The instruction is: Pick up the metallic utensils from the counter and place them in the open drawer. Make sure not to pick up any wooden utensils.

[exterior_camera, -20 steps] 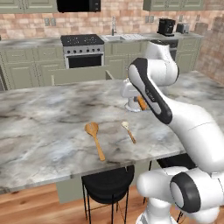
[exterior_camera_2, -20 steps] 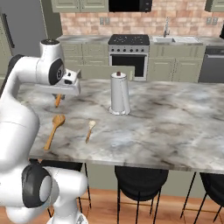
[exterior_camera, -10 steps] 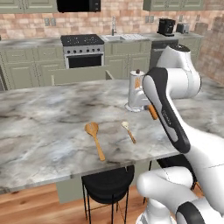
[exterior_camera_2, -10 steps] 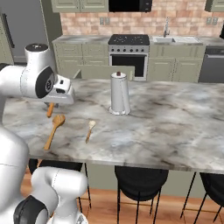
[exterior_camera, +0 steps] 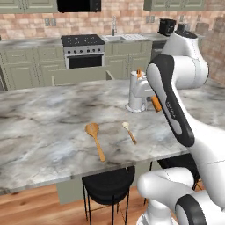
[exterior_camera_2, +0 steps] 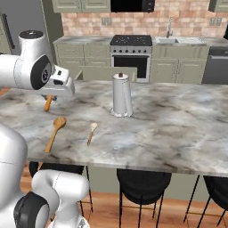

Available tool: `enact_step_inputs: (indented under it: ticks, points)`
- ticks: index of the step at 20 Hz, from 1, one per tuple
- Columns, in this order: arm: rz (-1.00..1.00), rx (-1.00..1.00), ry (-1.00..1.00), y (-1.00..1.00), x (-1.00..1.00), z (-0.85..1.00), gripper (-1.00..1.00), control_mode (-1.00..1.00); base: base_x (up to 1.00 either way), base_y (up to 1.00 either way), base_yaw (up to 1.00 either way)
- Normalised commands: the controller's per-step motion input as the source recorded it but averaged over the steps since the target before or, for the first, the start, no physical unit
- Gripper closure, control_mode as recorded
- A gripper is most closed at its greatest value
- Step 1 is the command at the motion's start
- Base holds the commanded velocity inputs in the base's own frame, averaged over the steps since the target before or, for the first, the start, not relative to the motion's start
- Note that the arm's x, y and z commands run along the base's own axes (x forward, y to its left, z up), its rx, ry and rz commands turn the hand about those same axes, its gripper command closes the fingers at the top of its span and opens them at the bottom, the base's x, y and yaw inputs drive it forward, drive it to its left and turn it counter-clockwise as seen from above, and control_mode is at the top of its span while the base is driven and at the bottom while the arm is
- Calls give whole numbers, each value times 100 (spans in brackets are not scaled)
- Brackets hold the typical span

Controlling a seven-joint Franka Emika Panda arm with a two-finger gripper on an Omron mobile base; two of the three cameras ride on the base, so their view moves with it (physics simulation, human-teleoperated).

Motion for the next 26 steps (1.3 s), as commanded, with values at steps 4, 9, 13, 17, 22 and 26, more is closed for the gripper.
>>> enact_step_inputs:
  ticks: [4,9,13,17,22,26]
  points:
    - [0,0,0,0,0,0,100,-100,0,0,0]
    - [0,0,0,0,0,0,100,-100,0,0,0]
    - [0,0,0,0,0,0,100,-100,0,0,0]
    - [0,0,0,0,0,0,100,100,-40,44,0]
    - [0,0,0,0,0,0,100,100,-43,99,0]
    - [0,0,0,0,0,0,100,100,-10,100,0]
